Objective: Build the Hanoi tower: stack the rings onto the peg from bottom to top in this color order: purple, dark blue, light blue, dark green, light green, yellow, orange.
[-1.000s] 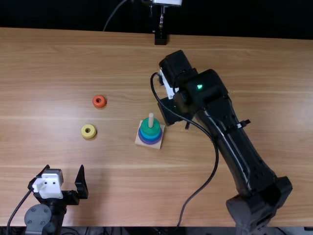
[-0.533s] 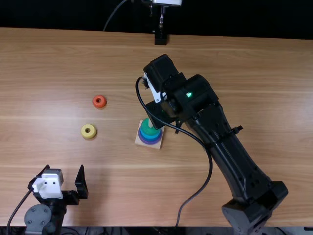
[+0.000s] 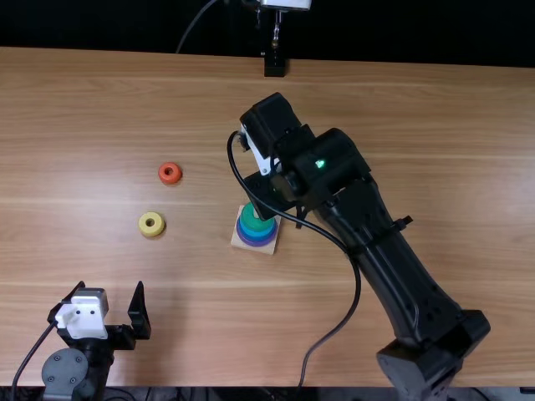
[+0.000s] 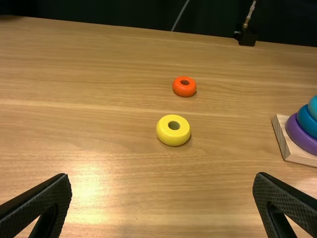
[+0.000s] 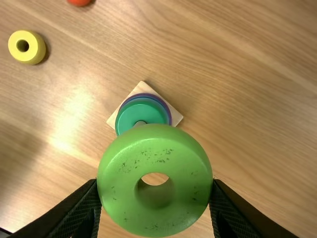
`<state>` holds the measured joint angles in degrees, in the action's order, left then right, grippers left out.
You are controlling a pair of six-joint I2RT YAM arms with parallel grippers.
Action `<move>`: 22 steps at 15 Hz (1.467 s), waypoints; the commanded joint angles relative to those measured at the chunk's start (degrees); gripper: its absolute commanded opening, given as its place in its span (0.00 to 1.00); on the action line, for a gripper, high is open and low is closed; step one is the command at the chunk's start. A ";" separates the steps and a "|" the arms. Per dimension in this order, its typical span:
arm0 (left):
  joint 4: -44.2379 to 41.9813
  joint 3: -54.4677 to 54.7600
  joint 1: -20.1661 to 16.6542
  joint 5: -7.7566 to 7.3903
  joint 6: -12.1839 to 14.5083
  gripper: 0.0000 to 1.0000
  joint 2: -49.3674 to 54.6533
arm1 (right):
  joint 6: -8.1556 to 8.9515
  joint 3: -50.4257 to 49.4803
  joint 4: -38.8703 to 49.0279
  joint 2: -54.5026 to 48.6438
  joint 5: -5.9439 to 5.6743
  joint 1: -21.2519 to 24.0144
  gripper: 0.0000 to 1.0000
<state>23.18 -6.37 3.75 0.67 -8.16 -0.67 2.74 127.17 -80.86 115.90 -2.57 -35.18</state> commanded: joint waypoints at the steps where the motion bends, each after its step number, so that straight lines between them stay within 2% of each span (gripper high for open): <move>1: 4.35 6.37 0.21 -0.56 0.15 1.00 0.67 | -0.11 1.67 0.22 1.61 0.25 -1.21 0.00; 22: 4.45 6.37 0.21 -0.56 0.15 1.00 0.67 | 0.21 0.97 0.43 5.39 0.56 -2.35 0.00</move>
<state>23.18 -6.37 3.75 0.64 -8.25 -0.69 2.87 127.17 -80.38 120.49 -2.37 -36.77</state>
